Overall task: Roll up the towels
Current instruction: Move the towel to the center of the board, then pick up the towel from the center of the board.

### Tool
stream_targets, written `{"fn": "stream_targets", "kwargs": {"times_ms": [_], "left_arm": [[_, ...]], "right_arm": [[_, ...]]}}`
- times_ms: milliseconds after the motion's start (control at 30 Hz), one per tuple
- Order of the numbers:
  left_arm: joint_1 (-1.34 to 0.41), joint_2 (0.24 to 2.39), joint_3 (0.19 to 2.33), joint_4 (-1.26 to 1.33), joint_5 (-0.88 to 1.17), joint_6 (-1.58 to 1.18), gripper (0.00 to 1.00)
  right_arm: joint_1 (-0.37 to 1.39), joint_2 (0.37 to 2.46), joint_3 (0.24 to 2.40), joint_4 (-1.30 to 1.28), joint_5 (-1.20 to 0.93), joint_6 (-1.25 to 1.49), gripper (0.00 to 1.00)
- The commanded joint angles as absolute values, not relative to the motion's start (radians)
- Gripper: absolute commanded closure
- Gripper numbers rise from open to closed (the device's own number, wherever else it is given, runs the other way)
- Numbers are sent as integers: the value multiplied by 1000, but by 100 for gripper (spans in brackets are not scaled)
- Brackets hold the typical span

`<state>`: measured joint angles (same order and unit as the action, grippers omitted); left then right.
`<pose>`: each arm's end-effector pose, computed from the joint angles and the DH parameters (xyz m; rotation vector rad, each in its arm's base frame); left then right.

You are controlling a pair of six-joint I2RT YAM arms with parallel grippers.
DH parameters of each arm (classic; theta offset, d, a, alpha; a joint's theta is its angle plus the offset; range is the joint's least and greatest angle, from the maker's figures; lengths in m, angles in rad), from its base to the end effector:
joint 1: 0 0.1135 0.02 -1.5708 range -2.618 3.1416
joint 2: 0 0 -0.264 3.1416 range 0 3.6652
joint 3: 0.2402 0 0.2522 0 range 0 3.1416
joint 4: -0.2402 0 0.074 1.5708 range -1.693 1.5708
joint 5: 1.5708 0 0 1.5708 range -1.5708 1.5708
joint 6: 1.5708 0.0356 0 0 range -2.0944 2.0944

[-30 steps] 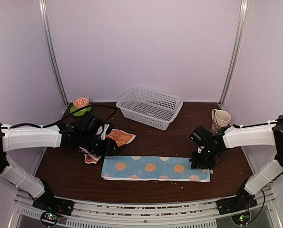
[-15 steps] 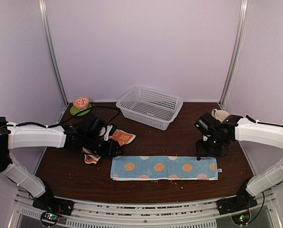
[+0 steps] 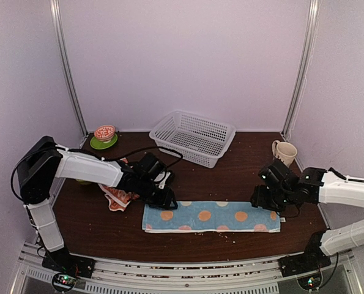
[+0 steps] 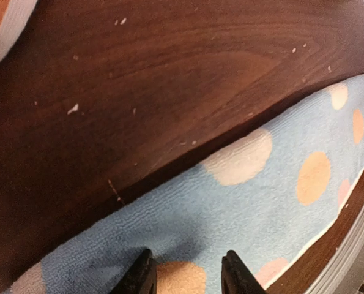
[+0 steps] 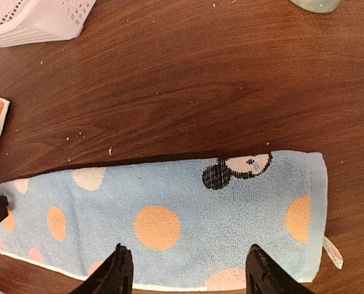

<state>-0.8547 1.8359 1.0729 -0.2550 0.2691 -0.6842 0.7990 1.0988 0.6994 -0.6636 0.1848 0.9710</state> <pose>0.2322 -0.2812 0.1502 0.3469 2.7915 -0.8281 0.1456 0.1402 0.2134 0.2917 2.6398 0.3774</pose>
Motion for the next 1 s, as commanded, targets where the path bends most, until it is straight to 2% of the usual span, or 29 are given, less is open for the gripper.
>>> {"fn": "stream_targets", "kwargs": {"times_ms": [0,167,400,500,567,767,967], "left_arm": [[-856,1843,1001,-223,238,-749,64],[-855,1801,864,-223,142,-839,68],[-856,1678,678,-177,70,-991,71],[-861,1586,648,-192,59,-994,70],[-868,1535,669,-226,58,-967,65],[-885,1459,836,-354,102,-829,39],[-891,1473,981,-391,129,-762,34]], "right_arm": [[762,1039,666,-670,240,996,35],[671,1012,611,-615,114,1018,33],[594,983,586,-686,93,990,31],[565,972,521,-642,32,991,31],[563,977,491,-605,-8,1003,32],[563,1020,431,-489,-98,1026,35],[568,1075,440,-456,-128,1014,36]]}}
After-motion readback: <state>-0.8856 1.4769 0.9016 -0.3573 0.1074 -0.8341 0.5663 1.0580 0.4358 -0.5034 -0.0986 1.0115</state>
